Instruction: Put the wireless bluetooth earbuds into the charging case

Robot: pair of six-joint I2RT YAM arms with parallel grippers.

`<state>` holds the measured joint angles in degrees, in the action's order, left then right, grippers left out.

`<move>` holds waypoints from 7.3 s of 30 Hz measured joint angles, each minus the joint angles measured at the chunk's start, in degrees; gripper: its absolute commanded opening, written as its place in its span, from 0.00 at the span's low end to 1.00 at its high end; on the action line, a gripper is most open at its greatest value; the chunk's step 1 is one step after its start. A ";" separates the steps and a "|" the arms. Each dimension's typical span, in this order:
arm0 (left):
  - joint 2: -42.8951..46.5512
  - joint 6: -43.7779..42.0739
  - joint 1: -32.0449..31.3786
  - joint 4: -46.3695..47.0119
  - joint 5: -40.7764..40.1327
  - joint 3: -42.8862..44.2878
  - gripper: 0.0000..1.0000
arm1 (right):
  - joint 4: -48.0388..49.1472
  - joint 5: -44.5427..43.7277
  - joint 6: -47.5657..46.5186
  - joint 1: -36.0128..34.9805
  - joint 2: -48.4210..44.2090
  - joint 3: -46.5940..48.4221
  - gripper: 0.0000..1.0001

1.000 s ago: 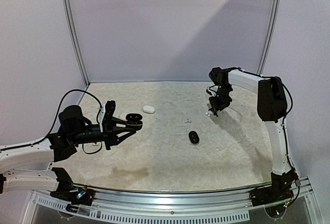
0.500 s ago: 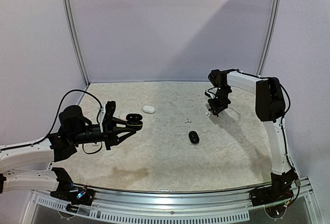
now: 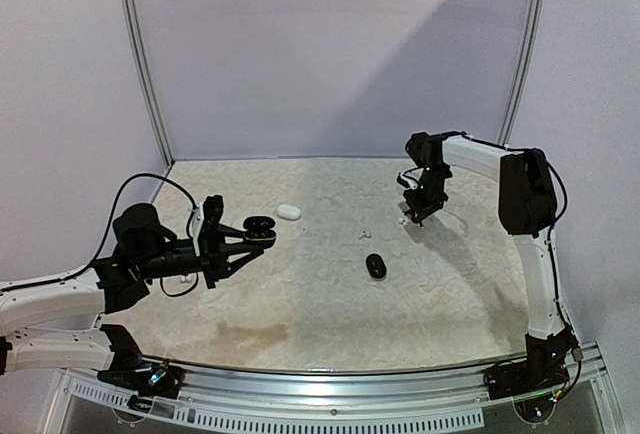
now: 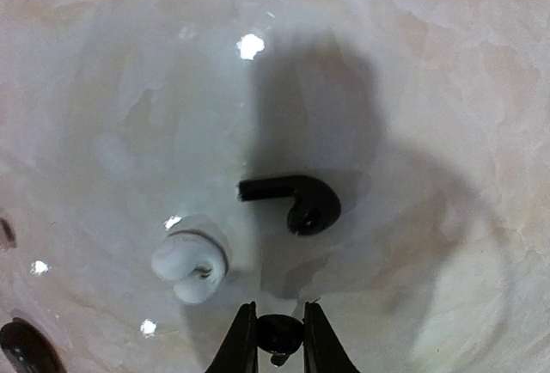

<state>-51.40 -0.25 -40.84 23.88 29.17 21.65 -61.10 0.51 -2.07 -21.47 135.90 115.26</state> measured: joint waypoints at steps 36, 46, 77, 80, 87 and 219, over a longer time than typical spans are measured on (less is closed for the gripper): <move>-3.02 -27.71 -4.46 13.92 2.32 1.14 0.00 | 63.95 16.41 -6.03 -37.51 -53.88 -39.50 0.00; -2.97 -31.98 -4.59 13.92 4.52 1.14 0.00 | 65.44 15.39 -6.01 -37.86 -54.07 -39.63 0.00; -2.95 -9.01 -6.54 10.97 -10.67 3.48 0.00 | 79.01 11.72 -4.13 -43.52 -46.21 -43.56 0.00; -2.95 -8.55 -6.62 10.99 -10.91 3.48 0.00 | 79.73 11.72 -4.17 -43.52 -46.03 -43.56 0.00; -2.95 -7.61 -6.69 11.02 -11.80 3.54 0.00 | 80.15 11.02 -4.28 -43.52 -45.27 -43.54 0.00; -2.95 -1.22 -7.10 10.08 -7.56 6.38 0.00 | 40.54 23.34 -14.34 -37.00 -41.48 -22.40 0.99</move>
<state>-54.35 -1.48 -47.94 33.95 21.61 28.03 -20.56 23.86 -16.40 -58.48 94.41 92.86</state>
